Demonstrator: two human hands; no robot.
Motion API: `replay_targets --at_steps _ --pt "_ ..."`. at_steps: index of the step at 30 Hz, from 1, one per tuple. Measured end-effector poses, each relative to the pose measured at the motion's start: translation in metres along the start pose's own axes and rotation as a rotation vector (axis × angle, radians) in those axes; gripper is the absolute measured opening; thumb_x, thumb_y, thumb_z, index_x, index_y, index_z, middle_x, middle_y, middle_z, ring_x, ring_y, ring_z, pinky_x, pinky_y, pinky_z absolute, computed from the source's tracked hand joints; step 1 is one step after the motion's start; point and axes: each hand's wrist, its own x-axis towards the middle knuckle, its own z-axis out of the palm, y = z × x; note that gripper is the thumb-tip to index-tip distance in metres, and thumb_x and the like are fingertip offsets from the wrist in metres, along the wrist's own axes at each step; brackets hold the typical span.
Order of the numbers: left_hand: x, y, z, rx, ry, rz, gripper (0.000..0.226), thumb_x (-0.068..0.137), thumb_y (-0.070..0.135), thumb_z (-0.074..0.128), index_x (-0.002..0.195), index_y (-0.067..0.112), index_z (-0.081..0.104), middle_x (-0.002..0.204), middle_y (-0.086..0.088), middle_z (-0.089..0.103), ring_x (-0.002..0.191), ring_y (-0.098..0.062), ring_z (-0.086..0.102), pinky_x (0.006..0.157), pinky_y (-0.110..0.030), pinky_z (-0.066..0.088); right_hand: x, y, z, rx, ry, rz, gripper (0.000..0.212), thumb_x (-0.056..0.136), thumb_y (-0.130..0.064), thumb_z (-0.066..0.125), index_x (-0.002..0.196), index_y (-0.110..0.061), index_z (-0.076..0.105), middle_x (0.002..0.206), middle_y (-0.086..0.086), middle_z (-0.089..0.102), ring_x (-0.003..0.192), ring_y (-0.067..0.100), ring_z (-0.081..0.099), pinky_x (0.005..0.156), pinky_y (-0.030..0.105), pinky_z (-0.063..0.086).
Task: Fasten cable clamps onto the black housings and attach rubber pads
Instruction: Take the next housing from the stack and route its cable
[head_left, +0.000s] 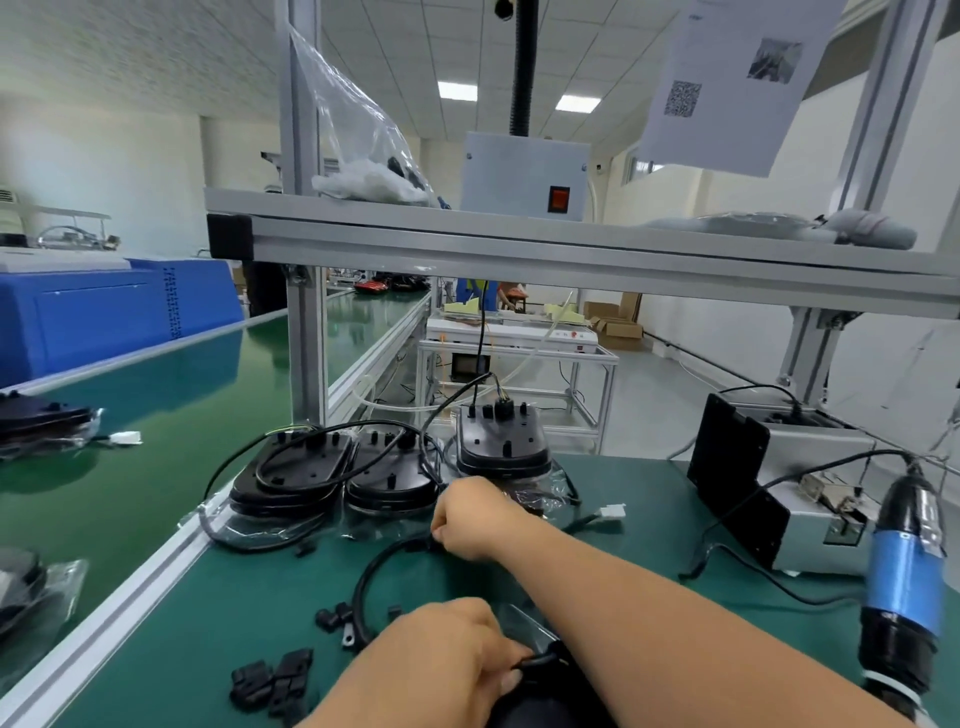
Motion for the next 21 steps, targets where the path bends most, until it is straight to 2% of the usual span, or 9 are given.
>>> replay_targets --at_steps 2,3,5,7,8,9,11,15,21 --pt "-0.003 0.008 -0.006 0.008 0.071 0.045 0.031 0.091 0.038 0.056 0.122 0.039 0.062 0.118 0.013 0.059 0.104 0.004 0.051 0.086 -0.007 0.029 0.003 -0.002 0.000 -0.053 -0.007 -0.005 0.023 0.092 -0.019 0.060 0.098 -0.003 0.074 0.102 0.013 0.071 0.097 0.030 0.063 0.087 0.039 0.054" --pt "-0.007 0.010 -0.010 0.130 0.146 0.102 0.027 0.082 0.046 0.067 0.108 0.041 0.070 0.096 0.024 0.065 0.082 0.012 0.051 0.072 -0.006 0.030 0.004 -0.003 -0.001 -0.087 -0.015 -0.013 0.025 0.092 -0.023 0.061 0.097 -0.002 0.074 0.100 0.013 0.071 0.096 0.030 0.063 0.086 0.039 0.054" --pt "-0.008 0.015 -0.017 0.240 0.054 0.004 0.032 0.052 0.076 0.071 0.067 0.049 0.073 0.043 0.039 0.045 0.044 0.012 0.034 0.052 -0.011 0.019 0.003 -0.004 0.000 -0.126 -0.030 -0.019 0.029 0.092 -0.027 0.062 0.096 0.000 0.073 0.099 0.014 0.070 0.094 0.030 0.063 0.083 0.038 0.054" --pt "-0.021 0.015 -0.021 0.375 0.012 0.118 0.037 0.028 0.086 0.069 0.047 0.056 0.061 0.044 0.038 0.043 0.045 0.012 0.027 0.053 -0.012 0.012 0.002 -0.005 0.000 -0.143 -0.044 -0.027 0.032 0.092 -0.028 0.062 0.095 0.002 0.072 0.097 0.016 0.070 0.093 0.031 0.063 0.082 0.038 0.053" --pt "-0.028 0.015 -0.026 0.273 -0.045 0.077 0.030 0.044 0.077 0.073 0.062 0.054 0.069 0.061 0.036 0.050 0.058 0.015 0.033 0.057 -0.007 0.017 0.002 -0.005 0.000 -0.146 -0.051 -0.033 0.031 0.092 -0.028 0.062 0.096 0.001 0.072 0.098 0.015 0.070 0.094 0.031 0.063 0.083 0.037 0.053" --pt "-0.027 0.016 -0.021 0.141 0.103 0.131 0.021 0.072 0.057 0.071 0.089 0.045 0.074 0.083 0.029 0.054 0.076 0.013 0.044 0.070 -0.005 0.028 0.001 -0.005 0.000 -0.142 -0.056 -0.038 0.030 0.092 -0.027 0.063 0.097 0.000 0.072 0.099 0.015 0.070 0.095 0.030 0.063 0.084 0.037 0.053" --pt "-0.026 0.007 -0.012 0.002 0.146 0.167 0.032 0.096 0.041 0.046 0.123 0.037 0.062 0.113 0.017 0.052 0.111 -0.002 0.050 0.095 -0.013 0.034 -0.001 -0.003 0.001 -0.089 -0.055 -0.042 0.024 0.092 -0.023 0.063 0.100 -0.002 0.072 0.103 0.012 0.071 0.097 0.029 0.063 0.084 0.035 0.053" --pt "-0.026 0.008 -0.017 -0.056 0.080 0.130 0.028 0.096 0.042 0.046 0.118 0.041 0.063 0.119 0.014 0.055 0.112 -0.003 0.052 0.097 -0.017 0.036 -0.011 0.003 -0.007 0.142 -0.024 0.005 0.013 0.092 -0.018 0.063 0.090 -0.008 0.071 0.095 0.012 0.073 0.086 0.023 0.068 0.075 0.029 0.052" --pt "-0.029 0.000 -0.011 -0.046 0.059 0.157 0.033 0.097 0.042 0.045 0.129 0.044 0.055 0.122 0.019 0.055 0.113 0.001 0.052 0.097 -0.012 0.035 -0.067 0.017 -0.019 0.949 0.118 0.069 0.012 0.082 -0.006 0.075 0.073 -0.009 0.067 0.061 0.003 0.064 0.053 0.006 0.061 0.056 0.017 0.052"
